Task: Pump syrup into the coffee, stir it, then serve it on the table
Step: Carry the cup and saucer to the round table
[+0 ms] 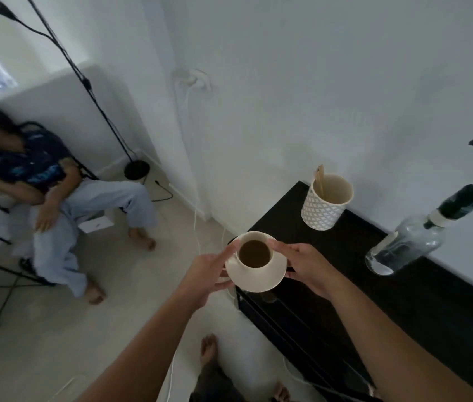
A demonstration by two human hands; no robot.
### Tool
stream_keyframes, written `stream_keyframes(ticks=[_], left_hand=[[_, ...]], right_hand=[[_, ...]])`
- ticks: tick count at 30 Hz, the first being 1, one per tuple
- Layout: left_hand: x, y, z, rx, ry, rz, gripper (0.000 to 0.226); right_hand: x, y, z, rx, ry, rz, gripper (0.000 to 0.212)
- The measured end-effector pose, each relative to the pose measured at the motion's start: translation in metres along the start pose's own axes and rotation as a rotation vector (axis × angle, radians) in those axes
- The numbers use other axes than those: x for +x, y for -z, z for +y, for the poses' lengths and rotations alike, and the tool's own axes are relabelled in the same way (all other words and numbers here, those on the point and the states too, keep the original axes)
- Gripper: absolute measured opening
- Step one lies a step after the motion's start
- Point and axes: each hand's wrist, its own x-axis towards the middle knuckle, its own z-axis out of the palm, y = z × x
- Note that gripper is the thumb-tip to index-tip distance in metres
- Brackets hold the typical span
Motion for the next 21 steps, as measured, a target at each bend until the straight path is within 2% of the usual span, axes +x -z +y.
stream_keyframes(ticks=[10, 21], left_hand=[[-0.044, 0.090, -0.024, -0.158, -0.021, 0.242, 0.068], [-0.088, 0.232, -0.037, -0.333, -0.039, 0.461, 0.074]], right_hand=[[0.022, -0.104, -0.032, -0.196, 0.075, -0.262, 0.060], [0.050, -0.267, -0.066, -0.281, 0.097, -0.461, 0.066]])
